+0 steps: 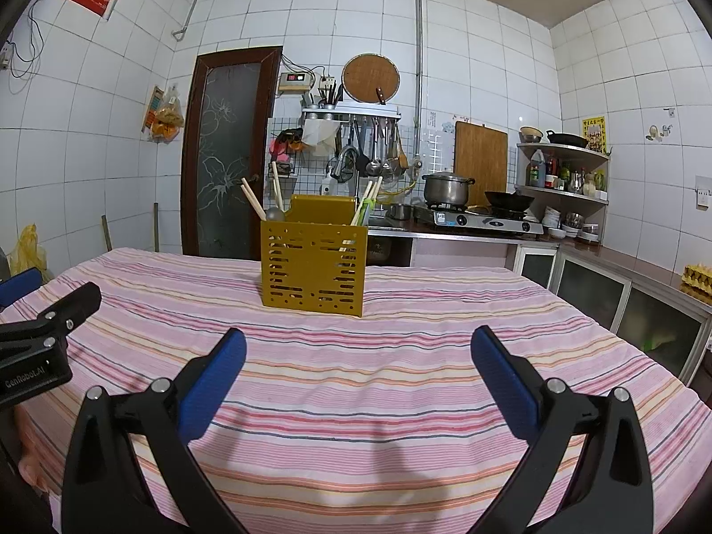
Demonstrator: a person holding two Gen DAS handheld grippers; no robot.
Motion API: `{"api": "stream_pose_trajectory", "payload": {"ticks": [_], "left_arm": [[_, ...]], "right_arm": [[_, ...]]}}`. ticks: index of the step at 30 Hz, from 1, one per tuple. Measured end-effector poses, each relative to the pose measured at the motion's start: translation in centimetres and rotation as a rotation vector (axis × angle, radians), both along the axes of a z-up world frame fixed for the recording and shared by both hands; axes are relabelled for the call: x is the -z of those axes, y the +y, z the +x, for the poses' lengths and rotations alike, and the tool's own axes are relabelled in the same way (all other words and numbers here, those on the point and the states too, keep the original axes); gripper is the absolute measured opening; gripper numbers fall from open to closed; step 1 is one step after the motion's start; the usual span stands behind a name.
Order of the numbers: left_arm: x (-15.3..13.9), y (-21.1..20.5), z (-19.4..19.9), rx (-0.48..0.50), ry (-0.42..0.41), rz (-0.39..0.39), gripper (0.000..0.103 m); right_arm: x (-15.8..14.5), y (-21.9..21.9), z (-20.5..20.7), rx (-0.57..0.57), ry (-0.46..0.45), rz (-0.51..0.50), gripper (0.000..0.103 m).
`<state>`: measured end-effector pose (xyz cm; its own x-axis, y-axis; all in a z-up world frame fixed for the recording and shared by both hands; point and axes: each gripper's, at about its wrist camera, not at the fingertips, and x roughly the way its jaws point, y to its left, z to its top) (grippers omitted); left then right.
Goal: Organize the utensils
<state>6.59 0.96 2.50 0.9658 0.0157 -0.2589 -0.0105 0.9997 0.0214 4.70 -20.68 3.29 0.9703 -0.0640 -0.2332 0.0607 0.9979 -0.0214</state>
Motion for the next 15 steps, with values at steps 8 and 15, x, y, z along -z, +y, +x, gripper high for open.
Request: {"api": "stream_pose_trajectory", "payload": {"ticks": [8, 15], "left_arm": [[0.01, -0.02, -0.08, 0.000, -0.001, 0.000, 0.098], [0.24, 0.04, -0.03, 0.000, 0.002, -0.001, 0.098]], "right_arm": [[-0.01, -0.01, -0.05, 0.000, -0.001, 0.000, 0.099], [-0.04, -0.09, -0.08, 0.001, 0.001, 0.000, 0.099]]}}
